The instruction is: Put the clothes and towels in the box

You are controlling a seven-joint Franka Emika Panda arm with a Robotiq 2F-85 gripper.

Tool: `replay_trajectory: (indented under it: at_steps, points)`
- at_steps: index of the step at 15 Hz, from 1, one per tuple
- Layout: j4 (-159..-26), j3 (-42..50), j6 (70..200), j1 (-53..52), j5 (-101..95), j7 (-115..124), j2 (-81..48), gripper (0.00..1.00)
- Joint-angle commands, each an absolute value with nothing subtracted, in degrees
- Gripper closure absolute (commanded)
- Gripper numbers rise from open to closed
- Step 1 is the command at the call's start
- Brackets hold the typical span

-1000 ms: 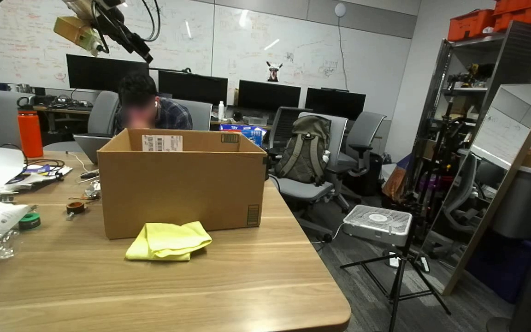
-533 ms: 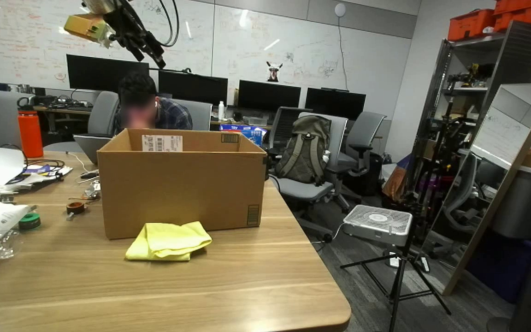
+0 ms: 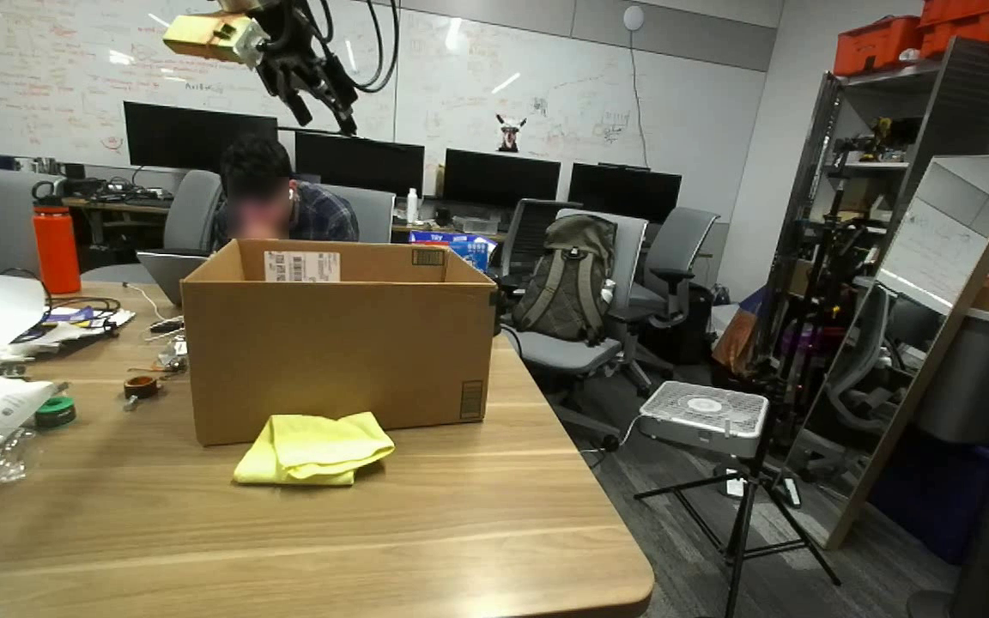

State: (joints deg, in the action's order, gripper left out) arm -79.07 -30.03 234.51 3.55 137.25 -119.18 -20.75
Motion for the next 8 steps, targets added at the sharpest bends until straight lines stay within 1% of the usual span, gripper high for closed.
replay_trajectory:
  at_steps: [1, 2, 3, 4, 8]
  points:
    - [-85.18, -27.26, 232.26, 6.88, 145.63, -130.01, -13.35, 0.0]
    - [-85.92, -26.29, 232.22, 7.32, 147.43, -132.92, -12.35, 0.0]
    - [-85.98, -35.25, 233.86, 14.36, 143.82, -132.26, -13.71, 0.0]
    - [-86.52, -35.66, 233.6, 15.81, 144.16, -134.55, -13.1, 0.0]
    - [-86.97, -46.74, 234.89, 27.23, 143.79, -140.61, -14.71, 0.0]
